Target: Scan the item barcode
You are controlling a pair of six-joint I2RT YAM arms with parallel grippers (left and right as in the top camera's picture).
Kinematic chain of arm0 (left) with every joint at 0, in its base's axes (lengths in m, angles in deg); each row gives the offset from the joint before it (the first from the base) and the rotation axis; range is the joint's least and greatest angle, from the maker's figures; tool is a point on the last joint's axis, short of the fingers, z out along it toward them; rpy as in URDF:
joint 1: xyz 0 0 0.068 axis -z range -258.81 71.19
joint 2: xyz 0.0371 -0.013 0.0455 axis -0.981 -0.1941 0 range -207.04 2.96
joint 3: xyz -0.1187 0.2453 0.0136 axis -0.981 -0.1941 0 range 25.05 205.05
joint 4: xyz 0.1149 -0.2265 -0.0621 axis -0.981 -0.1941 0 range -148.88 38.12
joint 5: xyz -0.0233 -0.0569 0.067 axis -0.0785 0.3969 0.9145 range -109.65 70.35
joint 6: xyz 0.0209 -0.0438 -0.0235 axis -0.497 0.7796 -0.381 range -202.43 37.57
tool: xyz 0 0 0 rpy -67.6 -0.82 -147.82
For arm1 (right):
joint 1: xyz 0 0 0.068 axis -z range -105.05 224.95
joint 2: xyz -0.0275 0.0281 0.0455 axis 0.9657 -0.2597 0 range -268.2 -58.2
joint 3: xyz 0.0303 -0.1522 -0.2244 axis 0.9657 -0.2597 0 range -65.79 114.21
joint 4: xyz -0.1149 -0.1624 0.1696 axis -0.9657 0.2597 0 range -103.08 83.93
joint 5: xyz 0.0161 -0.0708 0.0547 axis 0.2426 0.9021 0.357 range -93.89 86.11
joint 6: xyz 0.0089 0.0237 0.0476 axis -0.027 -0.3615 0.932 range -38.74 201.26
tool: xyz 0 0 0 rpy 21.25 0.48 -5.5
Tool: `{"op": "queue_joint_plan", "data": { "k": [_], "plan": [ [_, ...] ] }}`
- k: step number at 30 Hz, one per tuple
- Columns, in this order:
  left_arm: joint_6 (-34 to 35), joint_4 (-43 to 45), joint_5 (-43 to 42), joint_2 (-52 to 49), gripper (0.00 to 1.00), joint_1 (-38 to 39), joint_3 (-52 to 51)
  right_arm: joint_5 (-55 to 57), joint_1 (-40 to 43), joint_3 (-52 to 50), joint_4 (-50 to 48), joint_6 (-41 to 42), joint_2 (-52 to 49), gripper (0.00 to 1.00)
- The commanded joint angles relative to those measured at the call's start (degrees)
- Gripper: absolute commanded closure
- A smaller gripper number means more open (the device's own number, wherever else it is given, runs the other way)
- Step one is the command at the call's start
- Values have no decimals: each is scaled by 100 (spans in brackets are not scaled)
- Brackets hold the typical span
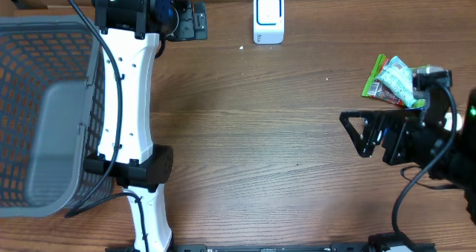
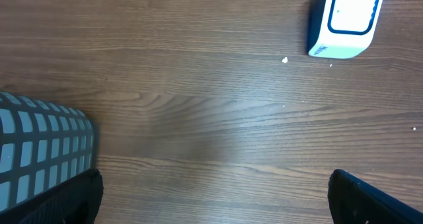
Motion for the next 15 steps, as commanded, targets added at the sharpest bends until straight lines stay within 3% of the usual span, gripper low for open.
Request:
{"op": "queue_joint_plan", "data": {
  "k": [1, 15],
  "plan": [
    [0, -7, 55, -39, 0, -55, 39, 188, -26, 70, 63, -177, 72, 0],
    [0, -7, 55, -39, 0, -55, 39, 1342, -9, -107, -61, -122, 66, 0]
  ]
}}
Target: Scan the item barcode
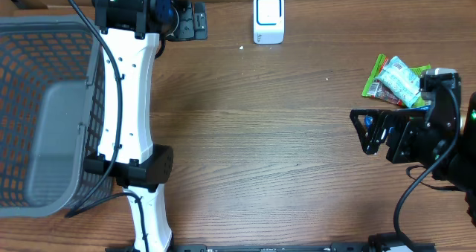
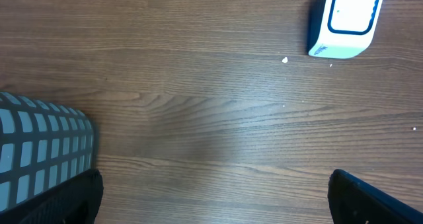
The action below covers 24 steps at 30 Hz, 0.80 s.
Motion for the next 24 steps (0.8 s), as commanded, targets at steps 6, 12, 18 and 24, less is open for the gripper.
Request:
{"op": "queue_joint_plan", "data": {
  "k": [6, 12, 18, 24],
  "plan": [
    [-2, -7, 55, -39, 0, -55, 39, 1445, -7, -1154, -1169, -20, 553, 0],
    [-2, -7, 55, -39, 0, -55, 39, 1692, 146, -2946, -3086, -44, 1679, 0],
    [-2, -4, 55, -39, 0, -55, 39, 1692, 492, -4911, -4909, -44, 2841, 0],
    [-2, -7, 55, -39, 0, -55, 39, 1692, 553, -6677, -6262, -42, 3862, 0]
  ]
}}
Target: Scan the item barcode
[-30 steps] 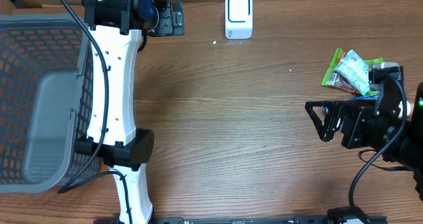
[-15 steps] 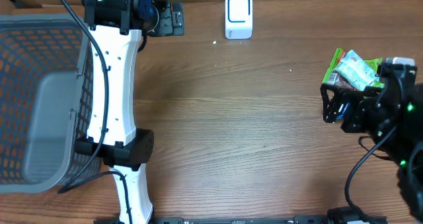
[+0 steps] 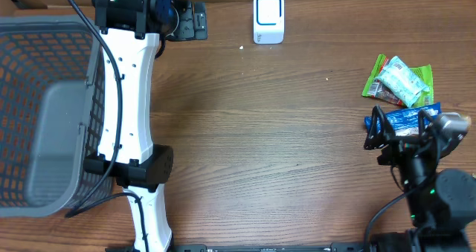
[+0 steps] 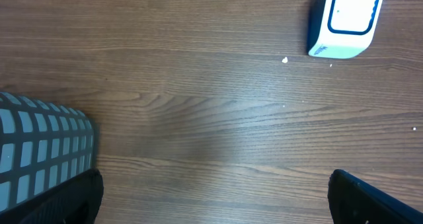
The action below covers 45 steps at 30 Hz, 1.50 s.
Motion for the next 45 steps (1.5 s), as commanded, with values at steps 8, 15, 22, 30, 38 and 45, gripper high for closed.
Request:
{"op": "queue_joint_plan", "data": {
  "k": [8, 15, 22, 30, 38, 45],
  "plan": [
    [0, -7, 50, -39, 0, -55, 39, 35, -9, -2245, -1414, -2, 1217, 0],
    [0, -7, 50, -39, 0, -55, 39, -22, -181, -2992, -1464, 0, 1886, 0],
    [0, -7, 50, -39, 0, -55, 39, -177, -258, -3038, -1370, 0, 2253, 0],
    [0, -7, 48, -39, 0, -57, 39, -175, -262, -3038, -1373, -2, 2249, 0],
    [0, -7, 50, -39, 0, -57, 39, -175, -262, -3038, -1373, -2, 2249, 0],
    [0, -7, 50, -39, 0, -57, 39, -175, -262, -3038, -1373, -2, 2249, 0]
  ]
}}
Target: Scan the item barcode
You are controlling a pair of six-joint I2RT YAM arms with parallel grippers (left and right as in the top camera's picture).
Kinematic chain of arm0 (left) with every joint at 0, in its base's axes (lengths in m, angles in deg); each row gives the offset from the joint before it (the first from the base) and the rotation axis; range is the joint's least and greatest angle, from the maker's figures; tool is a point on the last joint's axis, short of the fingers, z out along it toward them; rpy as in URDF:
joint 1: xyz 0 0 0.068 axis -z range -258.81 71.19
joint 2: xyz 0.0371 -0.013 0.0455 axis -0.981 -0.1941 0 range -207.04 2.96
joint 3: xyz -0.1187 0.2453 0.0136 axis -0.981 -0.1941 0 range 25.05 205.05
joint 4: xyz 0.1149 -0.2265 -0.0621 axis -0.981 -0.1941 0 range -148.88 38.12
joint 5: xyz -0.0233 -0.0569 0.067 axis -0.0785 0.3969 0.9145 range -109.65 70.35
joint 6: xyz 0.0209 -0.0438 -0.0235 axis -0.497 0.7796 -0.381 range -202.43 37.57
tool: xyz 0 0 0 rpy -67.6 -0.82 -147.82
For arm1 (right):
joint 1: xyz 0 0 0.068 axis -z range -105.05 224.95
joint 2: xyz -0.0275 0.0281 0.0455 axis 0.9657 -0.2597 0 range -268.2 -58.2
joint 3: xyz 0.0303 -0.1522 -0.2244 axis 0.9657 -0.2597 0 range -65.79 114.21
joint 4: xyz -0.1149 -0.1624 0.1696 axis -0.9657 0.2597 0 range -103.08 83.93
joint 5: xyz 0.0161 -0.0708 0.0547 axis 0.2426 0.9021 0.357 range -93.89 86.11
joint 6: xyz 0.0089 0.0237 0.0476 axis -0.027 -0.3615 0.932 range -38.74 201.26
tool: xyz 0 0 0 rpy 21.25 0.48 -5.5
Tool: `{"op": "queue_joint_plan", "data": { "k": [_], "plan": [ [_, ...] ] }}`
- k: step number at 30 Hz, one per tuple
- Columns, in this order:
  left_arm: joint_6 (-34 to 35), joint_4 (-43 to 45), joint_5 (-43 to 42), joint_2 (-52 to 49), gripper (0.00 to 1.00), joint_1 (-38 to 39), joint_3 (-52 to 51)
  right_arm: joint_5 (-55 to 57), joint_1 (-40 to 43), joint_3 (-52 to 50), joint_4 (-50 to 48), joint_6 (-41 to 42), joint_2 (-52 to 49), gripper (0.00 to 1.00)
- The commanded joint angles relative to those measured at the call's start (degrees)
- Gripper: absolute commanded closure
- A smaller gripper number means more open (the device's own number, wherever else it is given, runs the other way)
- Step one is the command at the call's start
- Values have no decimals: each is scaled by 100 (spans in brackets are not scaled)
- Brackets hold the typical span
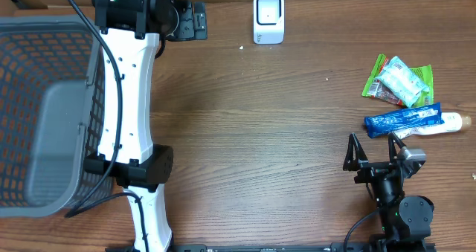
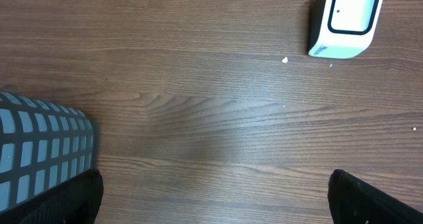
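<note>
The white barcode scanner [image 1: 268, 18] stands at the table's far edge; it also shows at the top right of the left wrist view as the scanner [image 2: 347, 19]. A blue pack with a white end [image 1: 407, 120] lies at the right, just below green snack packets [image 1: 398, 81]. My right gripper [image 1: 372, 152] is near the front edge, below and left of the blue pack, open and empty. My left gripper [image 1: 190, 20] hangs at the far edge, left of the scanner. In its own view the left gripper [image 2: 215, 191] is wide open over bare wood.
A grey mesh basket [image 1: 44, 111] fills the left side of the table; its corner [image 2: 43, 148] shows in the left wrist view. The white left arm [image 1: 134, 96] runs from front to back beside the basket.
My right arm has drawn back toward the front edge and to the left, away from the blue pack, which now lies fully in view. The left arm has not moved.
My right gripper was open at mid-right, its arm covering the spot below the green packets. Then it stood a little further right. Then it was over the blue pack, partly in view. Now it is near the front edge, empty. The left arm stayed still throughout.
</note>
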Motion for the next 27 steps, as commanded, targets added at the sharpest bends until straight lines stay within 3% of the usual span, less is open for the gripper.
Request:
{"op": "queue_joint_plan", "data": {
  "k": [1, 12, 27],
  "plan": [
    [0, -7, 50, -39, 0, -57, 39, -44, -44, -57, -35, 0, 57, 0],
    [0, -4, 50, -9, 0, -2, -190, -44, -44, -57, -35, 0, 57, 0],
    [-22, 201, 107, 3254, 0, -31, -4903, -44, -44, -57, -35, 0, 57, 0]
  ]
}}
